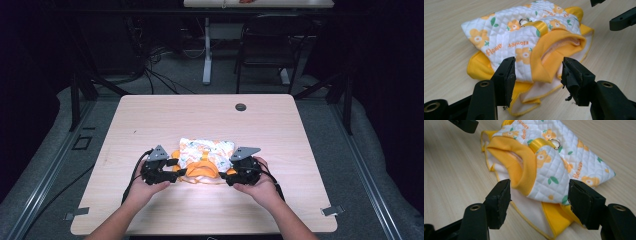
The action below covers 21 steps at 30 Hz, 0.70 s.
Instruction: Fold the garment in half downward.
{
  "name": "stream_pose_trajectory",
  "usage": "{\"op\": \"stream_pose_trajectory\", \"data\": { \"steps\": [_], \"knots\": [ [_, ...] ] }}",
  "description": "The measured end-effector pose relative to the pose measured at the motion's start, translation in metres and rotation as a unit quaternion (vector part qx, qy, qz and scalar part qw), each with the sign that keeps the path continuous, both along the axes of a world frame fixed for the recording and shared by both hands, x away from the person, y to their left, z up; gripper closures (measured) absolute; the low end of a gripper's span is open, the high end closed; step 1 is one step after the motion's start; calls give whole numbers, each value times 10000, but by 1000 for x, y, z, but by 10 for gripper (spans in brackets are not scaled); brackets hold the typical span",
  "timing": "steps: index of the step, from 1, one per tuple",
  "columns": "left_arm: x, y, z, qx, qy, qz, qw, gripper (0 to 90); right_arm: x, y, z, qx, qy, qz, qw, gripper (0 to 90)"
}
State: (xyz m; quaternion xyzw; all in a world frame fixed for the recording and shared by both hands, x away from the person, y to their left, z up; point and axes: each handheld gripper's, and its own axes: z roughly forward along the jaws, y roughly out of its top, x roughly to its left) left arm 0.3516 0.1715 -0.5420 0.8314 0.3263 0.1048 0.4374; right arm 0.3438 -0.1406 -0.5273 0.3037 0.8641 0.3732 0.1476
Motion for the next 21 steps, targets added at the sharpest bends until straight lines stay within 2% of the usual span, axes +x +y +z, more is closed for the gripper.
{"op": "stream_pose_trajectory", "data": {
  "steps": [1, 5, 7, 11, 18, 21],
  "knots": [
    [-2, 2, -1, -18, 3, 13, 10000, 449, -2, -1, -1, 8, -17, 5, 10000, 345],
    [-11, 9, -8, 146, 1, 32, 9999, 449, -13, -9, -4, -46, 11, -18, 10000, 345],
    [-14, 12, -11, 136, 36, 52, 9999, 449, -17, -12, -7, -32, 44, -23, 10000, 345],
    [-19, 19, -13, 231, 6, 62, 9997, 451, -23, -22, -12, 9, 5, -176, 9998, 345],
    [-25, 27, -17, 212, 55, 45, 9998, 452, -29, -32, -18, 103, 50, -302, 9995, 347],
    [-27, 29, -18, 180, 2, 61, 9998, 453, -31, -34, -22, 101, 61, -327, 9994, 353]
  ]
}}
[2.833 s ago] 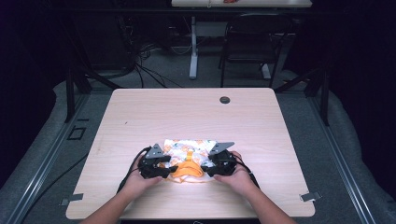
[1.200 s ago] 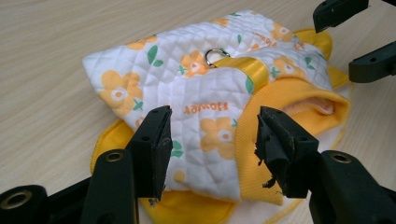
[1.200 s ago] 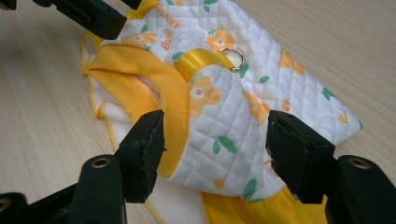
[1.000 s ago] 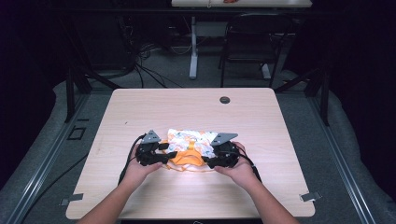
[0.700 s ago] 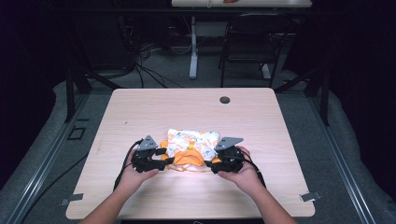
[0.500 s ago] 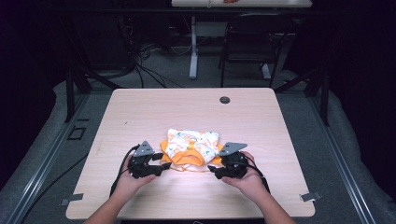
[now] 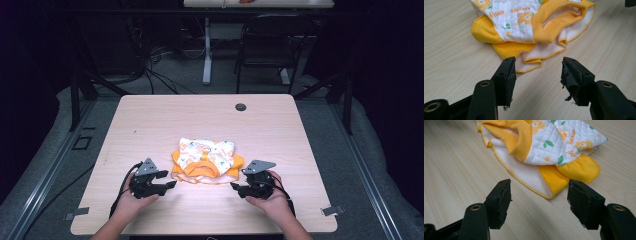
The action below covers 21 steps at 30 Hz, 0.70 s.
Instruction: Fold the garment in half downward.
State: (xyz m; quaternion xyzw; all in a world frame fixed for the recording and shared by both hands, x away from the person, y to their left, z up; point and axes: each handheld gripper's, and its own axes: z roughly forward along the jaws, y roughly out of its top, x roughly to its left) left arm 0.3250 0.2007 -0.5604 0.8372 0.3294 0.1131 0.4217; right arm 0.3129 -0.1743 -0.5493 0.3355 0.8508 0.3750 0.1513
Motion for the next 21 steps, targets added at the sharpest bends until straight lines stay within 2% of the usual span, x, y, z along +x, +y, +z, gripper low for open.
{"op": "stream_pose_trajectory", "data": {
  "steps": [8, 10, 18, 21],
  "knots": [
    [0, -1, -7, 97, -29, -35, 9999, 455, -1, 7, -9, -133, -12, 18, 9999, 353],
    [0, -3, -9, 138, -31, -73, 9999, 455, -1, 10, -11, -84, -27, 43, 10000, 353],
    [-2, -8, -11, 90, -39, -148, 9998, 454, -2, 14, -16, -224, -74, 92, 9997, 352],
    [-2, -9, -12, 144, -52, -172, 9997, 454, -2, 15, -18, -257, -97, 51, 9996, 351]
  ]
}}
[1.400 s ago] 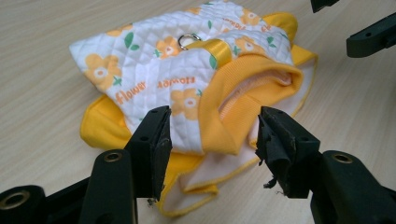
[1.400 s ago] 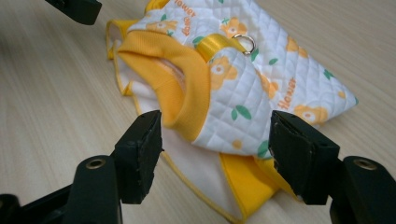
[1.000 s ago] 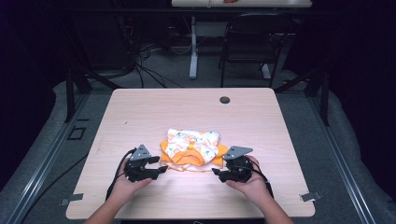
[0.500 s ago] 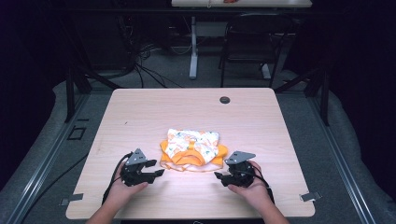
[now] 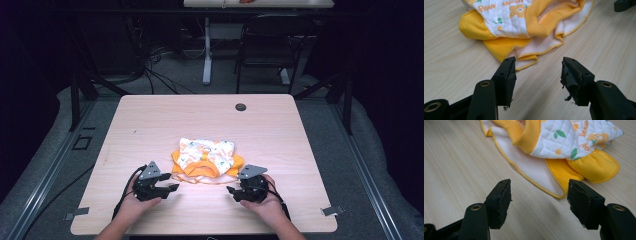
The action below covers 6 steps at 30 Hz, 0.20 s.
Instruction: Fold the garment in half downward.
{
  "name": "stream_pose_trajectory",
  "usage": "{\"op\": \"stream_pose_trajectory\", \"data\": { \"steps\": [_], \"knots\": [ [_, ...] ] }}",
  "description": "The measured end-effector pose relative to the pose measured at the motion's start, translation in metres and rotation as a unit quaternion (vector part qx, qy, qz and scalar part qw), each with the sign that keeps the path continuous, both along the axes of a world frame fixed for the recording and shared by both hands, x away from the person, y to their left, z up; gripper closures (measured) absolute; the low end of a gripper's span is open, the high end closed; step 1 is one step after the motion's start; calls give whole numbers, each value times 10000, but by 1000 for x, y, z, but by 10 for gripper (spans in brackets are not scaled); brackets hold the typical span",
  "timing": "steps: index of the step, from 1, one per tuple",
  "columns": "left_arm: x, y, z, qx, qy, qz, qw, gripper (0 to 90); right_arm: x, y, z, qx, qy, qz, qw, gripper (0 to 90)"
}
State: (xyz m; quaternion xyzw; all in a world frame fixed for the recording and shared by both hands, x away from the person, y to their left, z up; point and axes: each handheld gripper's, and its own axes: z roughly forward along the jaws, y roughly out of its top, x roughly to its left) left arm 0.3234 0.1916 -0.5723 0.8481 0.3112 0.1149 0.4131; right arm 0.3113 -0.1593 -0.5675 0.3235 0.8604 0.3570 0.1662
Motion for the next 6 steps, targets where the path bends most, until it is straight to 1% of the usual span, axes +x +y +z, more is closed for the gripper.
{"op": "stream_pose_trajectory", "data": {
  "steps": [1, 3, 6],
  "knots": [
    [0, -1, 0, 53, -9, -13, 10000, 453, 0, 0, 0, -19, -23, -9, 10000, 351],
    [0, -2, 0, 74, -15, -27, 10000, 453, 0, 1, -1, -25, -57, -22, 10000, 351],
    [-1, -2, 1, 41, -18, -13, 10000, 451, 0, 2, -1, -52, -89, -16, 9999, 352]
  ]
}}
